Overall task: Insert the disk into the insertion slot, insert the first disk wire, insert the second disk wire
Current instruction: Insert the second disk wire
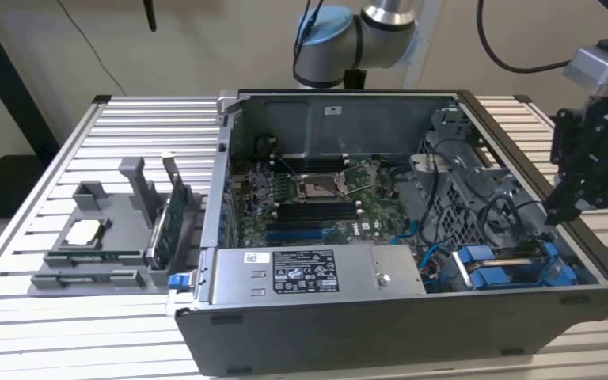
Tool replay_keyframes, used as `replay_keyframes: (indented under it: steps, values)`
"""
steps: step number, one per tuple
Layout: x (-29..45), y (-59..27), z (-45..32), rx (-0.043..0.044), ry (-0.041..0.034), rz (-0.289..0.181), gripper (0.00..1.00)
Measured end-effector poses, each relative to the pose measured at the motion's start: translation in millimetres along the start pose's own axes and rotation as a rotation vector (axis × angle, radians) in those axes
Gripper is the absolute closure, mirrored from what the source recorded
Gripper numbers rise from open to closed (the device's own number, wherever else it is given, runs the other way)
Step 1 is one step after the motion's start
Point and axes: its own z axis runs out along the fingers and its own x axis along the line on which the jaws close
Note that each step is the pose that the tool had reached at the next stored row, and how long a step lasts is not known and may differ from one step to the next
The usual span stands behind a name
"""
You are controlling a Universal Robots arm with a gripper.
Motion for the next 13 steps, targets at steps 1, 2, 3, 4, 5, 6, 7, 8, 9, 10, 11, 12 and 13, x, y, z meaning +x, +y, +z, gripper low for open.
replay_keyframes:
  steps: [1,2,3,4,5,6,7,8,9,10,11,12,13]
  values:
    - [-0.7,-1.0,0.7,-0.0033,0.0003,0.0,0.73]
    - [-1.4,-2.1,1.5,-0.0069,0.0006,0.0,0.73]
    - [-1.8,-3.1,2.3,-0.0106,0.0006,0.0,0.73]
    - [-2.2,-4.2,3.0,-0.0143,0.0007,0.0,0.73]
    - [-2.4,-5.3,4.0,-0.0186,0.0004,0.0,0.73]
    - [-2.6,-6.2,4.6,-0.0225,0.0006,0.0,0.73]
    - [-2.6,-6.9,5.1,-0.0247,0.0005,0.0,0.73]
    - [-2.7,-7.0,5.1,-0.0249,0.0006,0.0,0.73]
    - [-2.7,-7.0,5.1,-0.025,0.0006,0.0,0.73]
    - [-2.7,-7.0,5.1,-0.025,0.0006,0.0,0.73]
    - [-2.7,-7.3,5.2,-0.025,0.0004,0.0,0.73]
    - [-2.7,-7.5,5.2,-0.025,0.0004,0.0,0.73]
    - [-2.7,-7.5,5.2,-0.025,0.0004,0.0,0.73]
